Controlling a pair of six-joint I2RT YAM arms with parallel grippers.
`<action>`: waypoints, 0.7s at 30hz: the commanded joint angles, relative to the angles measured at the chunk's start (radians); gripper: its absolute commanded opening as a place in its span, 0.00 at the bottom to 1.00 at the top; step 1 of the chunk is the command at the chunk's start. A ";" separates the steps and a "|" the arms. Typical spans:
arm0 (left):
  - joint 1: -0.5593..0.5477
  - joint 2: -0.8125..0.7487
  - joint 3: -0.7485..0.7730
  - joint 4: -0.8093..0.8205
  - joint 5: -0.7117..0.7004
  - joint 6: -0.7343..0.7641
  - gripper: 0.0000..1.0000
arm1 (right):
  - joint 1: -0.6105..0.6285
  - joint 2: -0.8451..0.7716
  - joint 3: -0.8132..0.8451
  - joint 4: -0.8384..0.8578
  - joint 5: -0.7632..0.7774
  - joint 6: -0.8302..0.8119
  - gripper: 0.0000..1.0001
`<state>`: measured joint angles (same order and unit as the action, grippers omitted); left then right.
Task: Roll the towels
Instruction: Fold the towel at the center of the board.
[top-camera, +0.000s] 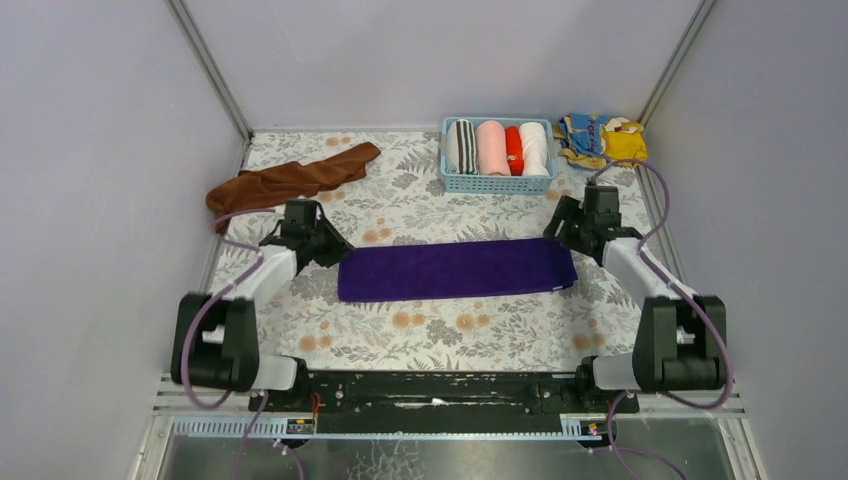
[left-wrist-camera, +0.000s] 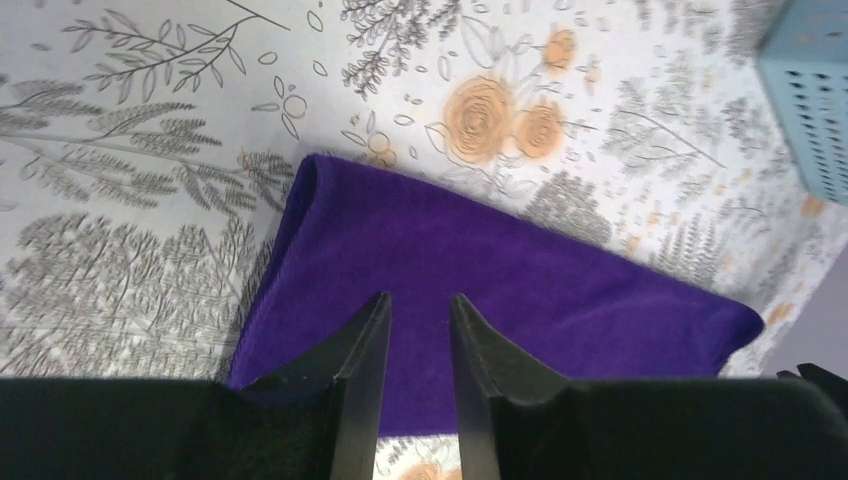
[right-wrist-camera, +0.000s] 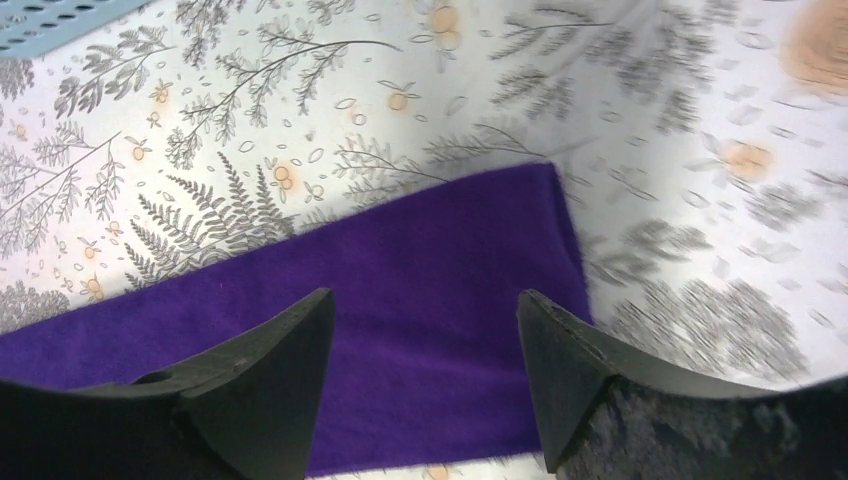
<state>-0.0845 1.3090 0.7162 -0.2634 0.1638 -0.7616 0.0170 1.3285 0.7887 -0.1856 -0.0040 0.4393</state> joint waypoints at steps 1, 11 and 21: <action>-0.003 0.162 0.050 0.143 0.071 0.022 0.23 | -0.005 0.139 0.038 0.196 -0.185 -0.026 0.73; 0.015 0.432 0.106 0.201 -0.036 -0.038 0.04 | -0.099 0.402 0.074 0.319 -0.213 0.000 0.70; 0.014 0.375 0.118 0.191 0.002 -0.051 0.17 | -0.163 0.292 0.044 0.294 -0.362 0.068 0.70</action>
<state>-0.0727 1.7142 0.8356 -0.0620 0.2111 -0.8265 -0.1398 1.7115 0.8497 0.1387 -0.3012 0.4824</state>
